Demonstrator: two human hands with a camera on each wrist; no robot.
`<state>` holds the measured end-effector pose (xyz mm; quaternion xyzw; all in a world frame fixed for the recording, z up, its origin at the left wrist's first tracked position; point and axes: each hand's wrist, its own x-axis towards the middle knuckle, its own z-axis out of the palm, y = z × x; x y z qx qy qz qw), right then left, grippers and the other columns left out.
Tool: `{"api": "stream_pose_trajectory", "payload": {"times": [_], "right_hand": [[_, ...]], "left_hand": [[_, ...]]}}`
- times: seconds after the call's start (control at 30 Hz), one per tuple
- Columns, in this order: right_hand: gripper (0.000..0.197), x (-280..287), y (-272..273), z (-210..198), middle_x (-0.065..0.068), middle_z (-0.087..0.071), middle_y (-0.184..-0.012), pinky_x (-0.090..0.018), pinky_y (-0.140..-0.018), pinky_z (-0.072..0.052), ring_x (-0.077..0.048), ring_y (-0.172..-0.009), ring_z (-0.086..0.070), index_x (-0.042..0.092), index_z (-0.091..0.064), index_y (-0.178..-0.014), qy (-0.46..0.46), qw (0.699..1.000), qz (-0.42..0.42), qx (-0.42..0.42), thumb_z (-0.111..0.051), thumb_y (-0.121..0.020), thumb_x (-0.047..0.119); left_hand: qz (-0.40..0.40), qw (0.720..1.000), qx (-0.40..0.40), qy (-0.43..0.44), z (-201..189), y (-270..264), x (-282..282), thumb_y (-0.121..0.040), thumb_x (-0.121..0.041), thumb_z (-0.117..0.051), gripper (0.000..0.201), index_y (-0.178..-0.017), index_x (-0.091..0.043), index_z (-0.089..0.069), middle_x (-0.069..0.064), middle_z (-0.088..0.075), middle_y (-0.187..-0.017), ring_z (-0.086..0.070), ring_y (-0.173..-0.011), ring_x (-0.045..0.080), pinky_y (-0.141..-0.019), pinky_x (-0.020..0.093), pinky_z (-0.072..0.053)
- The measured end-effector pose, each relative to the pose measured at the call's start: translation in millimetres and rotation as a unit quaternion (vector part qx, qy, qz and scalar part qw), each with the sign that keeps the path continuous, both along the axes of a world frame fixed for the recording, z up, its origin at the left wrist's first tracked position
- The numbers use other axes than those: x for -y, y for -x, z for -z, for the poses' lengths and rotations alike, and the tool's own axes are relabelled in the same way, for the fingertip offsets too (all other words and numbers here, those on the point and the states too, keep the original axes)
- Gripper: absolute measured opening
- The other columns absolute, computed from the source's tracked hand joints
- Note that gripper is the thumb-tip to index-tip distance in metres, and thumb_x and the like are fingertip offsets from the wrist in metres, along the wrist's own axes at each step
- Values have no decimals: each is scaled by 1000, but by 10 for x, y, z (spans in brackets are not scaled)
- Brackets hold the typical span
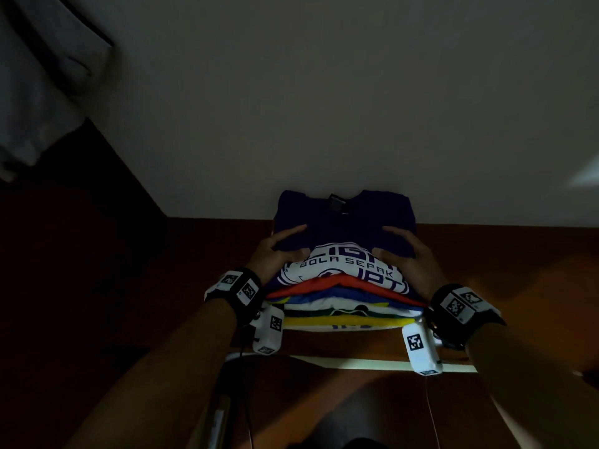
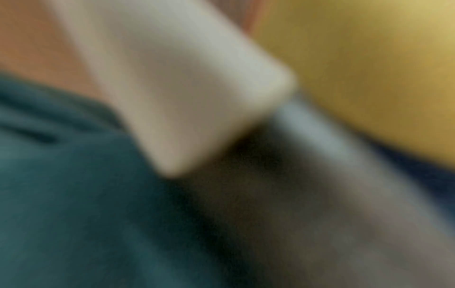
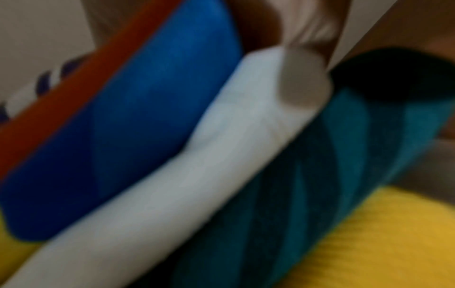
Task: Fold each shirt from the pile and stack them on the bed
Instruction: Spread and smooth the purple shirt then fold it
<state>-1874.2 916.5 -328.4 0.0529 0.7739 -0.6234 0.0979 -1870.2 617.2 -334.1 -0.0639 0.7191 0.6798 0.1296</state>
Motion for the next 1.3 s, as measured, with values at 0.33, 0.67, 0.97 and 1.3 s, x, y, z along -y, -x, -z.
{"api": "stream_pose_trajectory", "payload": {"times": [0.33, 0.67, 0.97, 1.3], "right_hand": [[70, 313, -103, -265, -8, 3, -171, -52, -124, 9, -26, -156, 13, 33, -17, -161, -469, 869, -113, -105, -8, -97, 58], [69, 685, -628, 140, -13, -16, -168, -54, -126, -7, -33, -156, -8, 28, -21, -162, -531, 821, -162, -134, -4, -101, 57], [88, 459, -741, 94, -13, -3, -170, -47, -127, -4, -30, -157, 0, 25, -5, -163, -514, 844, -134, -70, 18, -90, 69], [67, 313, 223, -537, -12, 13, -169, -46, -127, 3, -31, -156, 14, 16, 0, -163, -536, 812, -225, -52, -13, -108, 52]], "left_hand": [[83, 848, -76, 518, -251, -51, -376, -109, -47, -27, 58, -163, -37, -9, 7, 11, -171, 7, -158, 30, -125, 60, -7], [144, 782, -124, 594, 167, -626, -502, -87, -70, 24, 91, -163, -21, 12, 13, 13, -170, 14, -157, 25, -126, 52, 10], [119, 827, -14, 549, 91, -725, -316, -93, -78, 3, 85, -163, -30, 10, 3, 22, -169, 16, -157, 27, -124, 62, 0], [245, 731, -50, 635, -754, 284, -254, -105, -63, -14, 78, -163, -19, 12, 10, 28, -167, 20, -156, 31, -123, 62, 6]]}}
